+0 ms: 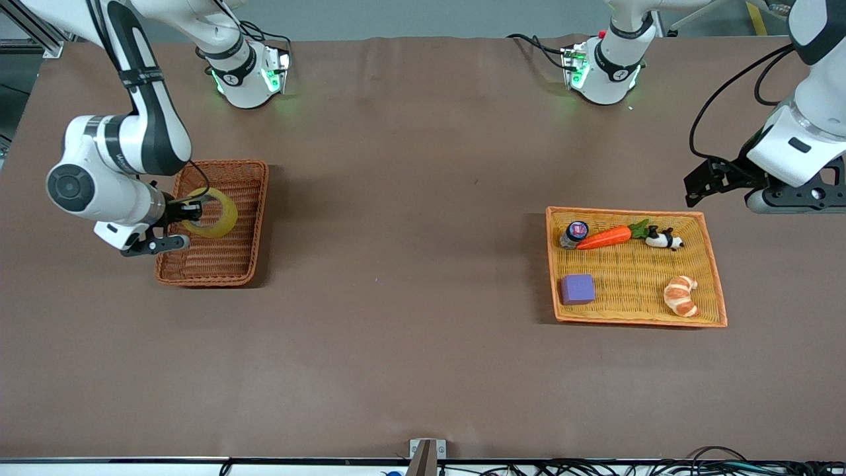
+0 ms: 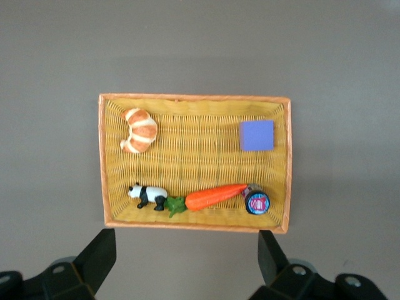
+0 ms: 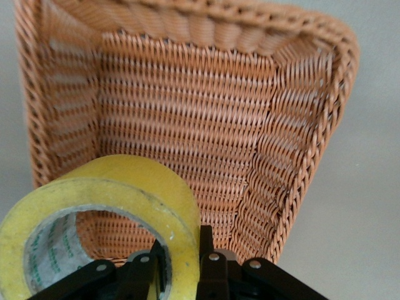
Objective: Move tape to another basket
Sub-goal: 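Carry the tape roll with the right gripper into the brown basket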
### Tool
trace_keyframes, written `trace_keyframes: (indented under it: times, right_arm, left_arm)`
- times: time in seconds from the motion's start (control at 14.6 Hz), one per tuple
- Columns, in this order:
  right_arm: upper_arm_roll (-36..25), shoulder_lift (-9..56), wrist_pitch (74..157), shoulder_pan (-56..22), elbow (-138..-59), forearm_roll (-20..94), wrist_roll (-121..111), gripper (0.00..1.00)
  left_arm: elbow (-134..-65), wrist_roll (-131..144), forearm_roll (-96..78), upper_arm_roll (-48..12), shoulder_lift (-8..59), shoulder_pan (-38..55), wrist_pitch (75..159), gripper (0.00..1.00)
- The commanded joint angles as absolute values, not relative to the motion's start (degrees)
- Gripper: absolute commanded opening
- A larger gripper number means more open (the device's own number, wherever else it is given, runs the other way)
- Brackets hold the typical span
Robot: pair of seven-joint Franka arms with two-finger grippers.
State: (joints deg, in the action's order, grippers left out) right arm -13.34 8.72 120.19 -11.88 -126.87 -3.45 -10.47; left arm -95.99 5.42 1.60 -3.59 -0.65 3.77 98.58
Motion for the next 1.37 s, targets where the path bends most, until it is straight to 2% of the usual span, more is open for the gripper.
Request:
trace_keyframes:
  times: [0.0,0.27,0.48,0.62,0.69,0.82,1.03,1.3]
  right_arm:
    - [-13.8,5.54,125.31,-11.69,-133.23,-4.92,-10.64,0.01]
    - [-14.5,5.89,133.23,-11.43,-139.04,-4.92,-10.64,0.02]
    - [-14.59,7.82,134.9,-11.43,-138.96,-4.92,-10.63,0.07]
    - [-14.68,8.61,135.35,-11.34,-138.61,-4.92,-10.63,0.15]
    - [-14.68,8.79,135.09,-11.34,-138.08,-4.92,-10.63,0.33]
    - [-14.68,8.88,134.91,-10.99,-136.68,-4.92,-10.63,1.0]
    - [-14.68,8.44,132.21,-10.9,-133.26,-4.92,-11.33,1.0]
    - [-14.15,8.7,122.63,-9.41,-118.69,-4.92,-15.29,1.0]
  left_arm:
    - [-93.08,4.04,1.67,-4.22,0.09,3.52,94.66,1.0]
    - [-90.53,5.1,0.01,-4.13,0.96,3.6,94.48,1.0]
    - [-90.97,5.8,-0.18,-4.13,0.97,2.99,94.39,1.0]
    - [-90.18,6.77,0.0,-4.22,0.97,2.81,94.4,1.0]
    - [-89.65,6.77,0.0,-4.22,0.79,2.81,94.13,1.0]
    - [-87.29,6.77,0.17,-4.13,0.97,3.07,91.25,1.0]
    - [-87.28,5.89,0.18,-3.96,0.97,2.73,90.09,1.0]
    - [-87.89,6.15,0.18,-3.96,0.97,2.81,90.09,1.0]
